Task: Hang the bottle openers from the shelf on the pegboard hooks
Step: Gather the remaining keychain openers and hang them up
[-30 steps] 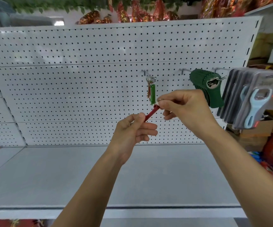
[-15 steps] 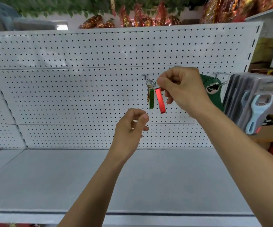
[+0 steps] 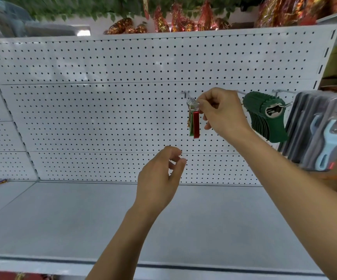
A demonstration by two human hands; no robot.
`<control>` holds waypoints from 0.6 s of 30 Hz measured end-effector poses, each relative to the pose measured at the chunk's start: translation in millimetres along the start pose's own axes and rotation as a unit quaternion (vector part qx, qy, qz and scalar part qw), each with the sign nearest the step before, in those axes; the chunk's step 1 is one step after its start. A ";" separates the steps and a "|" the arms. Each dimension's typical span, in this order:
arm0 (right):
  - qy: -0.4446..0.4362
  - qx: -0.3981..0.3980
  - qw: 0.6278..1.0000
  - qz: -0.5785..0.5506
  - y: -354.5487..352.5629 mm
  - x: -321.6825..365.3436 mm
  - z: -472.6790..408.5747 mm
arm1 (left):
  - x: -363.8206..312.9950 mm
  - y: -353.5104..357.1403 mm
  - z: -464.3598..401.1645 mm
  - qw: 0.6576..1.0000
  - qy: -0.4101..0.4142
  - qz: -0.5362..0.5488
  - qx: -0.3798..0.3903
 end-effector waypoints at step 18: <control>0.054 0.094 0.993 0.042 14.9 -85.5 199.4 | 65.6 -10.8 101.8 0.993 -0.107 -0.041 0.007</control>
Point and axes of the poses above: each hand's wrist, its own z-axis away from the middle knuckle, its own y-axis out of the palm, x = y × z, the point moved 10 cm from there along -z, towards the middle knuckle, and after that the axes turned 14 degrees about -x, right-handed, at the moved point
